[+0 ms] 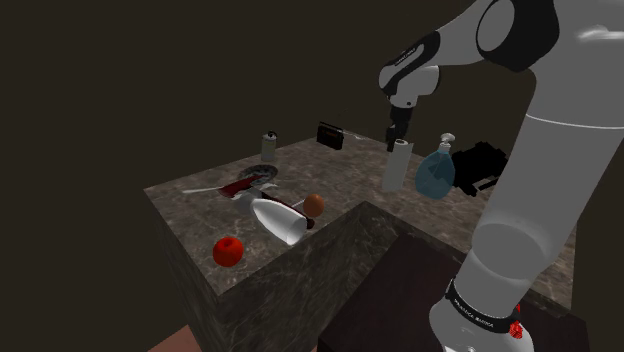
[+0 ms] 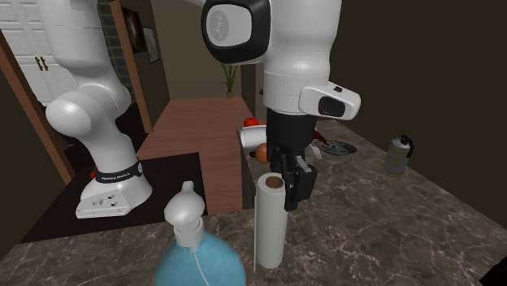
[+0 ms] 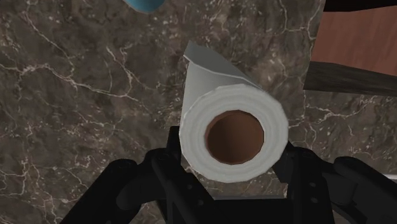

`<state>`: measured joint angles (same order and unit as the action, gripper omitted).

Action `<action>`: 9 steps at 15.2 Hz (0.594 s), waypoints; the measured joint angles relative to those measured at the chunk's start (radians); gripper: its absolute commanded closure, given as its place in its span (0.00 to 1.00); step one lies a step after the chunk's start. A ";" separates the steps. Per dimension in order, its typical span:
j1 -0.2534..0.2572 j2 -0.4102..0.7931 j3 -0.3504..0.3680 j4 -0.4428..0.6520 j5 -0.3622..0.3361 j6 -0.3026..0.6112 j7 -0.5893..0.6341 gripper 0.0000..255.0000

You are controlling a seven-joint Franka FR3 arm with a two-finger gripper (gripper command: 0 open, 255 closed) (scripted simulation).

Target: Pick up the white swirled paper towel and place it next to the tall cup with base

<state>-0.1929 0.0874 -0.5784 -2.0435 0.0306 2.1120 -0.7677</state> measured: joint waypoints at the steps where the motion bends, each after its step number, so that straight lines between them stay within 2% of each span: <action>1: 0.000 0.000 0.000 0.000 0.000 0.000 0.000 1.00; 9: 0.003 -0.035 -0.002 0.046 -0.023 -0.075 0.014 1.00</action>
<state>-0.1897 0.0525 -0.5801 -1.9975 0.0072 2.0370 -0.7541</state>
